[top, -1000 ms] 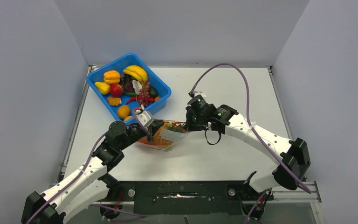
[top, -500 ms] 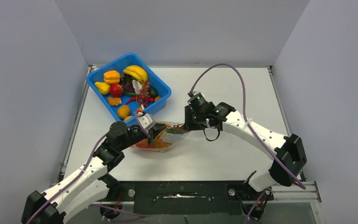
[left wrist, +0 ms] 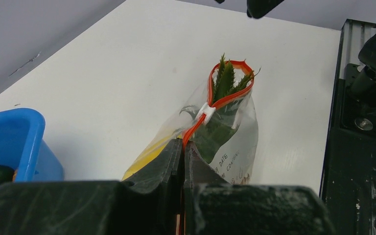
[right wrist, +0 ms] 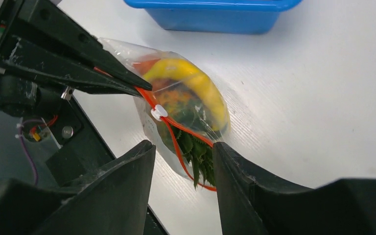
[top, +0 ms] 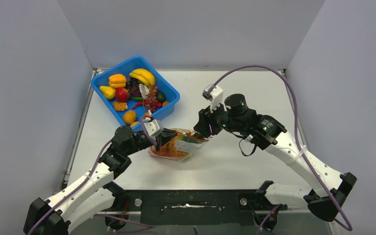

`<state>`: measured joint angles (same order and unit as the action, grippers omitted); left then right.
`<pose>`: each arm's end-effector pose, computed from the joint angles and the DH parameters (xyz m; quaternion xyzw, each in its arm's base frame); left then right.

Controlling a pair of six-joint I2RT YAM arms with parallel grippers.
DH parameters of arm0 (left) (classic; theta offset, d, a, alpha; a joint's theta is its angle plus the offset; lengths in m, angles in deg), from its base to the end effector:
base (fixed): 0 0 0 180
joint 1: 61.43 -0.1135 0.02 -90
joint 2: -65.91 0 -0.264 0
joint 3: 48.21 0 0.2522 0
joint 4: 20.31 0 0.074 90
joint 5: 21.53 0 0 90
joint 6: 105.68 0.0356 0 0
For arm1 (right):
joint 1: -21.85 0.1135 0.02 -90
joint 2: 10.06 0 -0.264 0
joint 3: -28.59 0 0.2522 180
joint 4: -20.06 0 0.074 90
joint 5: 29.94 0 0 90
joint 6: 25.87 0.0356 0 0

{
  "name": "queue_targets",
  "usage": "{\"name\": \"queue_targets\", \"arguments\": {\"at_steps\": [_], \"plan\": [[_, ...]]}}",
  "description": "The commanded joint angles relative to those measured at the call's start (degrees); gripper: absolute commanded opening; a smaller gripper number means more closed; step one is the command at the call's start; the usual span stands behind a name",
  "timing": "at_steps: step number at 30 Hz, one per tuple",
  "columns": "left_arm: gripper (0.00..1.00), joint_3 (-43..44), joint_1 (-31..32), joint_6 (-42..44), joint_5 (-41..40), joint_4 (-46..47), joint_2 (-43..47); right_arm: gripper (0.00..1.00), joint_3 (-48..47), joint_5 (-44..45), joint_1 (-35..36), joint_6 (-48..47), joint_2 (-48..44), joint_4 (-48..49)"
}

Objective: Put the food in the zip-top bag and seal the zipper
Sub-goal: Zip the zipper food storage bag at the center of the board.

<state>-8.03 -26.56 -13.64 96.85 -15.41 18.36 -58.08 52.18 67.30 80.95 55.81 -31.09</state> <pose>0.1521 -0.1266 0.2714 0.3825 0.6105 -0.3593 0.5932 0.1664 0.1760 0.3888 -0.2471 0.8302 0.3076 0.3939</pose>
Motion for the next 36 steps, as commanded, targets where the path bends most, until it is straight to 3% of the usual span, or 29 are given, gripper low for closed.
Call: {"name": "queue_targets", "arguments": {"at_steps": [1, 5, 12, 19, 22, 23, 27, 32, 36], "plan": [[0.0, 3.4, -0.2, -1.3, 4.0, 7.6, 0.2, 0.47, 3.0, -6.9, 2.2, -16.4, 0.5, 9.1], [0.0, 3.0, -0.4, -2.0, 5.3, 8.6, 0.7, 0.5, 4.4, -8.3, 5.5, -24.5, 1.8, 13.8], [0.0, 2.1, -0.6, -3.1, 7.0, 10.6, 1.1, 0.51, 3.6, -7.3, 7.1, -30.9, 6.0, 13.6], [0.0, 1.6, -1.3, -4.3, 8.2, 12.2, 1.6, 0.27, 4.8, -9.1, 6.9, -32.1, 6.3, 12.2], [0.0, 1.4, -2.1, -5.0, 9.7, 12.0, 1.6, 0.04, 5.9, -9.1, 6.4, -31.9, 5.1, 11.5], [0.0, 1.8, -2.4, -4.8, 10.2, 10.7, 1.5, 0.01, 6.3, -9.3, 5.9, -31.4, 4.3, 11.5], [0.0, 3.8, -4.7, -2.7, 9.3, 3.0, 1.9, 0.0, 8.1, -14.2, -0.8, -29.0, 0.4, 9.8], [0.0, 2.8, -12.3, -9.6, 15.5, 5.6, 2.9, 0.0, 13.1, -14.7, -5.9, -27.4, -4.2, 7.5], [0.0, 3.0, -13.2, -9.2, 16.1, 4.3, 2.7, 0.0, 16.7, -12.9, -7.2, -25.0, -8.1, 7.7]]}}
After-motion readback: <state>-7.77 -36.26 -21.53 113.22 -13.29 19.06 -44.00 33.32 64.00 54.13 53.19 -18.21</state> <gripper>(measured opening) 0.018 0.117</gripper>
